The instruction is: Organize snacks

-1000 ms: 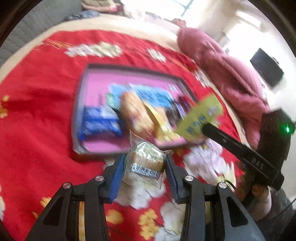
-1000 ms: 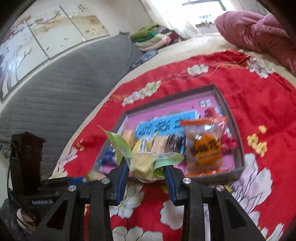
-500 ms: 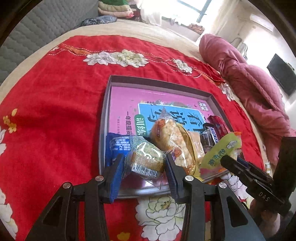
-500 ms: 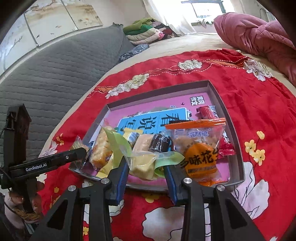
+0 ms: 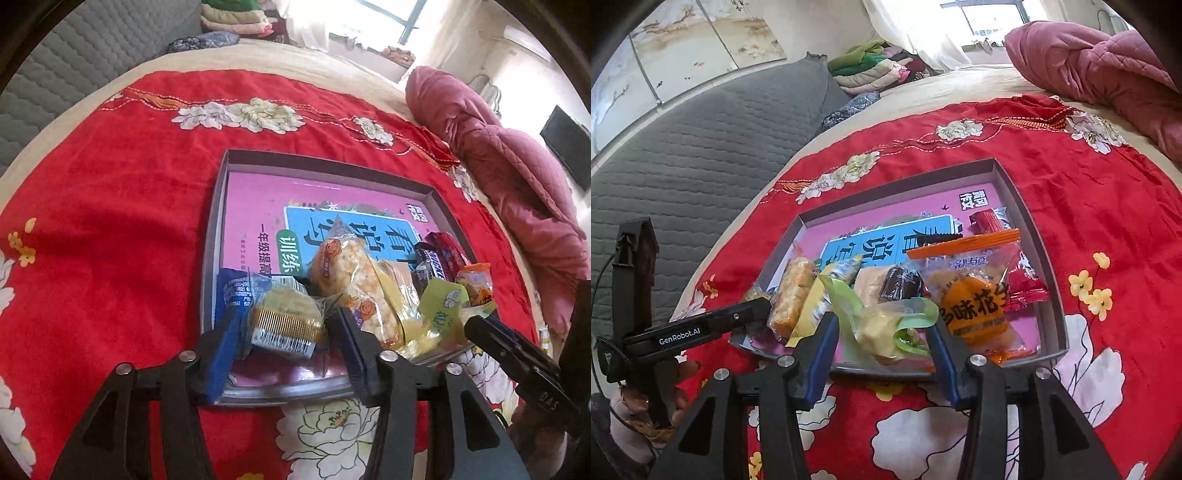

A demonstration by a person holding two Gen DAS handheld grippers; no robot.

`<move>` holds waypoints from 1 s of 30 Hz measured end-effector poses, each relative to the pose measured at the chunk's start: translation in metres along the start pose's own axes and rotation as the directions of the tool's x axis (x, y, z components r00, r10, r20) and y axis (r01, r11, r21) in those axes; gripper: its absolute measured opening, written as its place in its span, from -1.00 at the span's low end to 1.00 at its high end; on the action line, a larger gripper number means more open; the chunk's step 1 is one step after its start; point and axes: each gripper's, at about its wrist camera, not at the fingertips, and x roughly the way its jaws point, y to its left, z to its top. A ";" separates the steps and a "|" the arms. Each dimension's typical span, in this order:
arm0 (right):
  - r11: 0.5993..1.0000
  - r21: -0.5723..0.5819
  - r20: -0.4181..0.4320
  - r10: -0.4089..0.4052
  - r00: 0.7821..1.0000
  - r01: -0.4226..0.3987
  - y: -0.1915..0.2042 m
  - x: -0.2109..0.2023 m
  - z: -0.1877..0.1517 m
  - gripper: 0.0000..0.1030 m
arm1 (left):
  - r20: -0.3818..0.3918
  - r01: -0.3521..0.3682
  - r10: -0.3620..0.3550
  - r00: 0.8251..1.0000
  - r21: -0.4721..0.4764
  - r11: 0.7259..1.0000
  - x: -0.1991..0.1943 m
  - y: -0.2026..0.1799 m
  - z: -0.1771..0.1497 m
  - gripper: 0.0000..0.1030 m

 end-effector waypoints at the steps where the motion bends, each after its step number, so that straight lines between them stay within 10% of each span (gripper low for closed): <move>1: 1.000 -0.001 0.002 0.002 1.000 -0.002 0.000 -0.001 0.000 -0.03 | 0.001 0.002 -0.002 1.000 0.000 1.000 -0.001 0.000 0.000 0.11; 30: 0.968 -0.143 0.106 -0.192 0.976 0.206 0.038 -0.080 -0.029 0.65 | -0.081 -0.051 0.053 0.995 0.032 0.998 -0.064 -0.041 -0.058 0.37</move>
